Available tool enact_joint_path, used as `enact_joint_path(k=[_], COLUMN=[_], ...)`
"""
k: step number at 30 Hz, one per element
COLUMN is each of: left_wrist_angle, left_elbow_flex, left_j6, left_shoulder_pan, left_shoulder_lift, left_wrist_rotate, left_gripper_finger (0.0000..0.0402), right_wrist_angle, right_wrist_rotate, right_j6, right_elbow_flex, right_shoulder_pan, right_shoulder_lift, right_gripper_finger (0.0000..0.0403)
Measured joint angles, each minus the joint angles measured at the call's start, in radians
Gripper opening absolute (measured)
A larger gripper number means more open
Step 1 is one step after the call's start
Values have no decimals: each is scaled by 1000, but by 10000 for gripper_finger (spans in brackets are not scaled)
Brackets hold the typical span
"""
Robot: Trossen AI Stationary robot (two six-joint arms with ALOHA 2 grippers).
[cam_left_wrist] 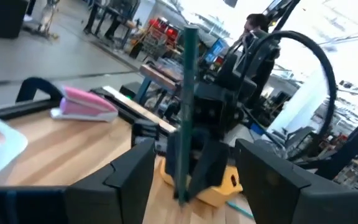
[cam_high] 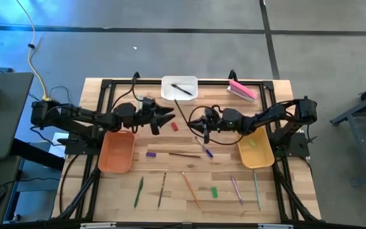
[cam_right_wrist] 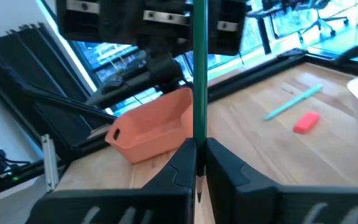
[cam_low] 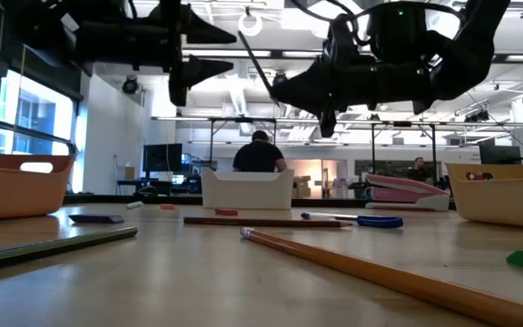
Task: Sort crayons/erasers/pens/pencils in bins
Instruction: Put the dark blue-green pencil into the orange bin
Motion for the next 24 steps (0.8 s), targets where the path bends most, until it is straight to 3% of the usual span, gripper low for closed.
enact_joint_path(k=[11, 24], left_wrist_angle=[-1, 11], left_elbow_flex=[113, 130], left_j6=[108, 187], left_shoulder_pan=[2, 2], left_shoulder_lift=[75, 75], left_wrist_rotate=[-21, -23], left_gripper_finger=[178, 68], right_wrist_angle=[30, 33], right_wrist_rotate=[-4, -5], right_j6=[-29, -52], right_elbow_flex=[1, 1], right_shoulder_pan=[6, 6], right_shoulder_lift=[0, 0], right_gripper_finger=[7, 8])
